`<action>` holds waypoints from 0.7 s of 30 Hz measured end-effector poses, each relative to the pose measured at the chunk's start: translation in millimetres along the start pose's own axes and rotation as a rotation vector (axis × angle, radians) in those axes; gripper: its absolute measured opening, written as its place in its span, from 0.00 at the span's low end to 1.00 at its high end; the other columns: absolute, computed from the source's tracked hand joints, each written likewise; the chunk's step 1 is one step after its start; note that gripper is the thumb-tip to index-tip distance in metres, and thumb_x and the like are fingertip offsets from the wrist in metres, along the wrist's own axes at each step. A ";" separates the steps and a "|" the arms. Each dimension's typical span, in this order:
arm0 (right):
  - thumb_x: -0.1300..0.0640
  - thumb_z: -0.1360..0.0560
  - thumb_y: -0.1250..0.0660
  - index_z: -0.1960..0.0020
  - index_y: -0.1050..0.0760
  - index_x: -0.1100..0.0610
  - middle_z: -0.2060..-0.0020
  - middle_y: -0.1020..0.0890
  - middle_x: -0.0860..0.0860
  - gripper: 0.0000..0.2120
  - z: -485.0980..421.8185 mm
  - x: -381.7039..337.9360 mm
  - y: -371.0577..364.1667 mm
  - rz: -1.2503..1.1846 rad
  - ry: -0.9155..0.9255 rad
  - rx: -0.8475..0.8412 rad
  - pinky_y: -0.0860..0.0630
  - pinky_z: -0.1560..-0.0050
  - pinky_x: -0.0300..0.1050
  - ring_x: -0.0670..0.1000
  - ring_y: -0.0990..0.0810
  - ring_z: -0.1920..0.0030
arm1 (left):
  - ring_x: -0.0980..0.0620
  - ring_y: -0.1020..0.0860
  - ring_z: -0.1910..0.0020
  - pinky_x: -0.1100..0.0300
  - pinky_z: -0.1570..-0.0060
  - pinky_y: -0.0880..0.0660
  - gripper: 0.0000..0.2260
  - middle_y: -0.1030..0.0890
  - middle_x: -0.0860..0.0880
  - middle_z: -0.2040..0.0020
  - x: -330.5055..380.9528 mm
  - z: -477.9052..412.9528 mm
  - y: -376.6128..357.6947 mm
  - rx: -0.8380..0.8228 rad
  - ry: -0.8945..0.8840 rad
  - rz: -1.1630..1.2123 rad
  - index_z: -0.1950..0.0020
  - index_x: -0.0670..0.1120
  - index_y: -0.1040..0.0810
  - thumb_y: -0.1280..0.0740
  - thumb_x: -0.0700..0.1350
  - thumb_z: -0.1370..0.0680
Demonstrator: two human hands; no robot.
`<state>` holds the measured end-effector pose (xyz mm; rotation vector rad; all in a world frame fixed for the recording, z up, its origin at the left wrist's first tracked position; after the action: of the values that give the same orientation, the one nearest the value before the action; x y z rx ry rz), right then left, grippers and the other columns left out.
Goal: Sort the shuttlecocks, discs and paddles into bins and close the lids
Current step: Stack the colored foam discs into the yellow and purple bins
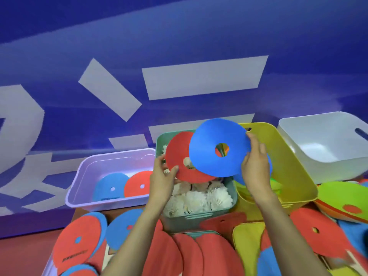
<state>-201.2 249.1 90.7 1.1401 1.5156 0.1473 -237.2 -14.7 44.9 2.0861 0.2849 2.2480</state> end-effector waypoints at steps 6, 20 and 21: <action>0.76 0.27 0.47 0.34 0.34 0.66 0.37 0.33 0.62 0.23 -52.3 60.7 38.0 0.022 -0.087 0.036 0.36 0.56 0.40 0.62 0.28 0.43 | 0.46 0.19 0.57 0.52 0.54 0.21 0.19 0.19 0.43 0.47 36.2 -21.0 -85.5 -0.080 -0.093 -0.426 0.35 0.44 0.29 0.37 0.35 0.25; 0.61 0.20 0.43 0.24 0.50 0.62 0.24 0.55 0.60 0.28 -93.6 132.8 -0.2 0.221 -0.089 -0.264 0.44 0.29 0.46 0.58 0.51 0.25 | 0.45 0.35 0.33 0.55 0.33 0.40 0.26 0.30 0.45 0.33 27.2 -8.5 -226.8 -0.399 -0.410 -1.195 0.28 0.46 0.35 0.38 0.56 0.22; 0.59 0.20 0.43 0.25 0.48 0.61 0.24 0.55 0.60 0.27 -92.3 135.9 -1.5 0.262 -0.087 -0.272 0.47 0.26 0.50 0.59 0.53 0.24 | 0.46 0.37 0.32 0.56 0.32 0.42 0.25 0.31 0.47 0.32 26.4 -9.4 -225.1 -0.375 -0.426 -1.159 0.29 0.47 0.33 0.38 0.57 0.23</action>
<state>-256.8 389.0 25.0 1.1055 1.2222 0.4622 -266.8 209.8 30.5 1.4889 0.7227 1.0577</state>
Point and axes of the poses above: each hand's wrist, its own z-axis away from the middle knuckle, its own y-axis out of the back of the hand, x = y × z, the point moved 7 cm from there along -z, towards the middle knuckle
